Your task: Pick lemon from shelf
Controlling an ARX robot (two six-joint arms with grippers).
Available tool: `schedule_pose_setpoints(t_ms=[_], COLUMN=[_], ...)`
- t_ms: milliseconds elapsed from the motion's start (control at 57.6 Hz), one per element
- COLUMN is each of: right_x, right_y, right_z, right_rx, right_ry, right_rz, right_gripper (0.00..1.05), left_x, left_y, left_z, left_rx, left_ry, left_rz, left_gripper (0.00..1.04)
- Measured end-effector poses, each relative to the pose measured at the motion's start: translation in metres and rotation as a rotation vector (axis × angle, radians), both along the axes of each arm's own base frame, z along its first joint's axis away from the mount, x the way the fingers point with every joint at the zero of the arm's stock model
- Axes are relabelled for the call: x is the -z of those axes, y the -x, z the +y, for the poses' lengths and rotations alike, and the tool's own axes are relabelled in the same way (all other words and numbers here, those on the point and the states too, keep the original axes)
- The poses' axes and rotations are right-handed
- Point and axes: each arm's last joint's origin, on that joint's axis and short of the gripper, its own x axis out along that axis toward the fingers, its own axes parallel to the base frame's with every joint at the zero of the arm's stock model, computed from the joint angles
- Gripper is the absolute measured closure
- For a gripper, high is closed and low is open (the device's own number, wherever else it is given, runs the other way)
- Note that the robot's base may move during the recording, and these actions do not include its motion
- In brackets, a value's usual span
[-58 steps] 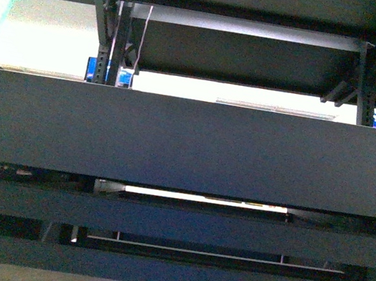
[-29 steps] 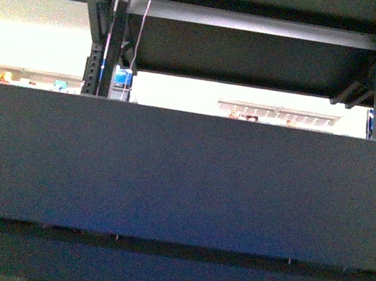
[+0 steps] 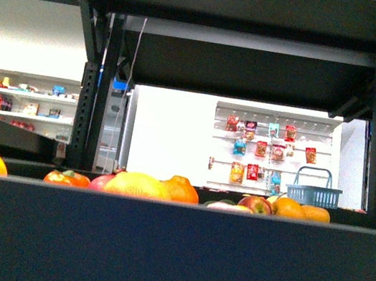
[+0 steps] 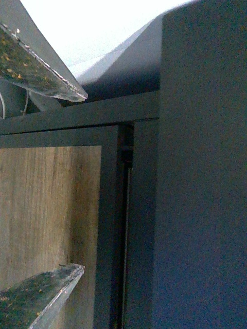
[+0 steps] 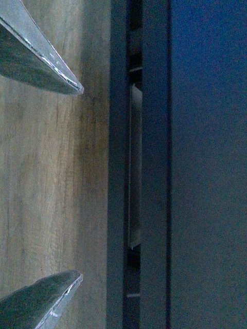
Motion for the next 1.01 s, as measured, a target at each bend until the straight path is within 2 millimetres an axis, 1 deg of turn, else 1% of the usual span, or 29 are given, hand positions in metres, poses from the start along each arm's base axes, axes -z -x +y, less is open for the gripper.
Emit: schedule_pose_setpoints(t_ms=[1008], right_x=[0.0], right_y=[0.0], right_z=[0.0], right_rx=[0.0], right_ry=[0.0], right_rz=[0.0], right_gripper=[0.02], left_x=[0.0], left_y=[0.0], left_z=[0.0], left_rx=[0.0], left_ry=[0.0], left_rz=[0.0], left_gripper=[0.08])
